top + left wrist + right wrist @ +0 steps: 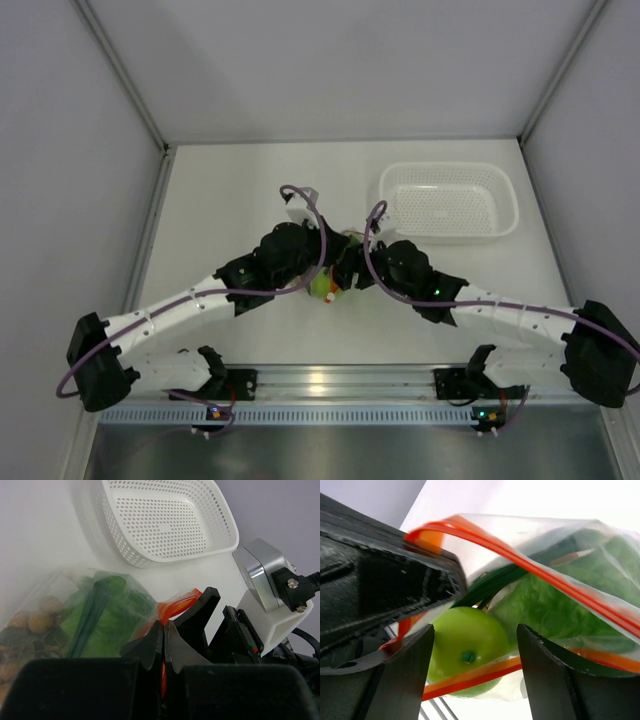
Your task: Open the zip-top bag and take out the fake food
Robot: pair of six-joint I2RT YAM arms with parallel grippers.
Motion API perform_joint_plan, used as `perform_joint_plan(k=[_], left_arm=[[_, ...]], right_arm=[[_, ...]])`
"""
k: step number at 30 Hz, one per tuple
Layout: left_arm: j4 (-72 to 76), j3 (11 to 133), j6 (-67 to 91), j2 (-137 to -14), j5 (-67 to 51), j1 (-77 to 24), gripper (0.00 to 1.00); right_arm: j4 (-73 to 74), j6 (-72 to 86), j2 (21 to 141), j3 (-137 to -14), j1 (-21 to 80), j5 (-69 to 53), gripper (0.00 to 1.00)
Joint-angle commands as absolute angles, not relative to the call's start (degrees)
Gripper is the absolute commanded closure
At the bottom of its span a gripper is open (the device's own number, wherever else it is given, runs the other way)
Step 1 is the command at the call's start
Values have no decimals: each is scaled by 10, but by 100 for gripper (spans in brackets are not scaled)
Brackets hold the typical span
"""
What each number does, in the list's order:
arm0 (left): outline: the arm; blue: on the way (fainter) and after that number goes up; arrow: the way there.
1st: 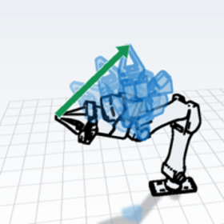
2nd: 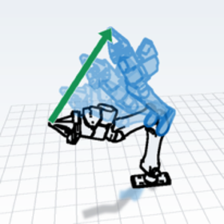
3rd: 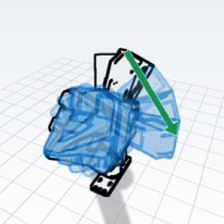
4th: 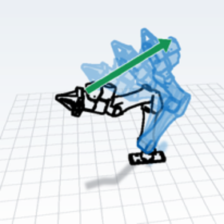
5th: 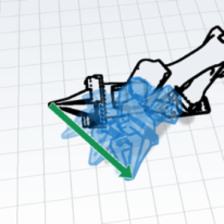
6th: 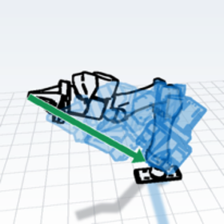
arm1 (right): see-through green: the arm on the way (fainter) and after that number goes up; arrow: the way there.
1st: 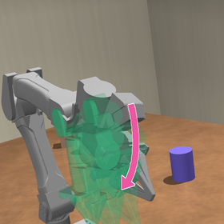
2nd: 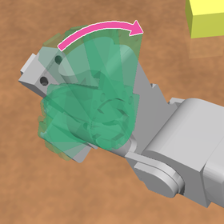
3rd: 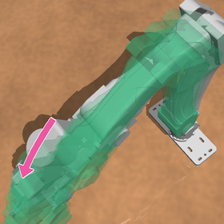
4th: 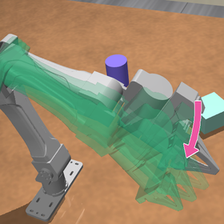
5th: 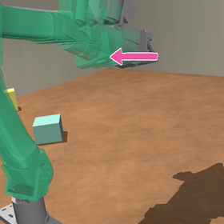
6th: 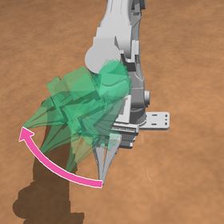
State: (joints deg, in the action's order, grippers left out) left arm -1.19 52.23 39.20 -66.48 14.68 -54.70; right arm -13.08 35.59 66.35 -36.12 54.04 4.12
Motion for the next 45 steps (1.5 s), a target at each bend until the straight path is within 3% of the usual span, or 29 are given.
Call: perform_joint_plan(k=[1, 8, 17, 23, 26, 31, 40, 45], left_arm=[[45, 514, 403, -649, 156, -549, 100], [45, 502, 394, -637, 199, -549, 100], [26, 492, 384, -622, 239, -550, 100], [26, 488, 388, -618, 236, -550, 100], [26, 482, 406, -614, 234, -550, 100], [29, 473, 438, -621, 238, -550, 100], [54, 461, 466, -628, 244, -552, 100], [64, 454, 479, -623, 254, -553, 100]], right_arm=[[-174, 291, 685, -398, 547, -10, 31], [-181, 264, 708, -379, 547, -122, 16], [-28, 262, 679, -401, 548, -77, 18], [13, 272, 668, -402, 548, -41, 24], [11, 329, 638, -396, 548, 38, 25], [-89, 482, 585, -323, 546, 101, 44], [-91, 570, 631, -325, 547, 215, 44], [-128, 569, 674, -328, 546, 232, 50]])
